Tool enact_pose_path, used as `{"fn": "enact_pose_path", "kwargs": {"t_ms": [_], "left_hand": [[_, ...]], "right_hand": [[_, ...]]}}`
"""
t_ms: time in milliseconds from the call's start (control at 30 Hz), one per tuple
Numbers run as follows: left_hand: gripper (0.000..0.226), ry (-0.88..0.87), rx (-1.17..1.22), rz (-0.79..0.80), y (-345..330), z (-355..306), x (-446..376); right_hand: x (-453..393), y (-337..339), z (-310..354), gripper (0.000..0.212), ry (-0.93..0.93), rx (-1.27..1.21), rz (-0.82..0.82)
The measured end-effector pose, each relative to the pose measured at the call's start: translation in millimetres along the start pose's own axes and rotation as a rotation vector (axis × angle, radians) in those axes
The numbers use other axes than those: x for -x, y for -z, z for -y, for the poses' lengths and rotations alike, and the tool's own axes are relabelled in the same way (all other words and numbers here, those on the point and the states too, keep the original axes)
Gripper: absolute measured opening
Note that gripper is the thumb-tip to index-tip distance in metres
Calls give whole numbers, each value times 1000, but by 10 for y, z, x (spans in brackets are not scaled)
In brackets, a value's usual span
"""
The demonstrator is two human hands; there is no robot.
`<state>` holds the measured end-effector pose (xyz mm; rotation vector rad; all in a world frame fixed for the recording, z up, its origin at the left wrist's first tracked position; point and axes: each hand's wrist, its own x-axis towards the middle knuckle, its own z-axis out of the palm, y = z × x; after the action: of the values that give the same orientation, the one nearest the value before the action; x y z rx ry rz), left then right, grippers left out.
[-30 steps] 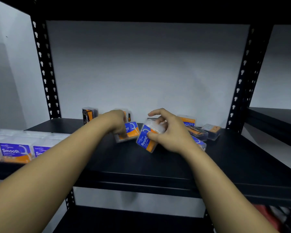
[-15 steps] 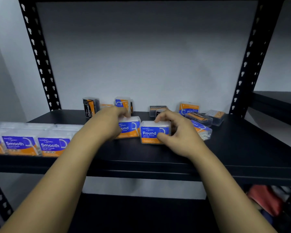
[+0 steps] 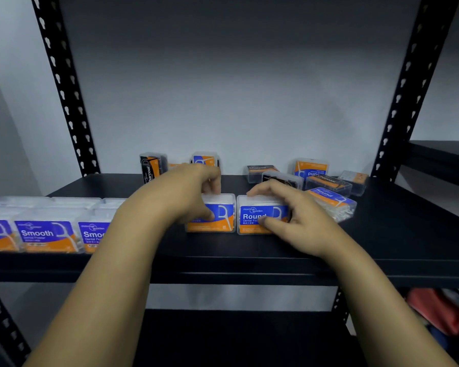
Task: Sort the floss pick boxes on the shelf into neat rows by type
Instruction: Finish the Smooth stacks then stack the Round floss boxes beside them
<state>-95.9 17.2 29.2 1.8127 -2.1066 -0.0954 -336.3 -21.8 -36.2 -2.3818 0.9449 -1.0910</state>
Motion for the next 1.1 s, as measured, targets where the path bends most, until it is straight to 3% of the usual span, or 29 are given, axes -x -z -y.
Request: {"fn": "enact_pose_path", "kwargs": {"t_ms": [333, 867, 1100], "left_hand": [[42, -15, -9, 69, 101, 74, 161], [69, -150, 48, -159, -369, 212, 400], [54, -215, 177, -288, -481, 224, 433]], "right_hand": [[-25, -171, 96, 47, 41, -23, -7], [-12, -154, 90, 47, -38, -118, 9], [3, -154, 59, 48, -10, -102, -23]]}}
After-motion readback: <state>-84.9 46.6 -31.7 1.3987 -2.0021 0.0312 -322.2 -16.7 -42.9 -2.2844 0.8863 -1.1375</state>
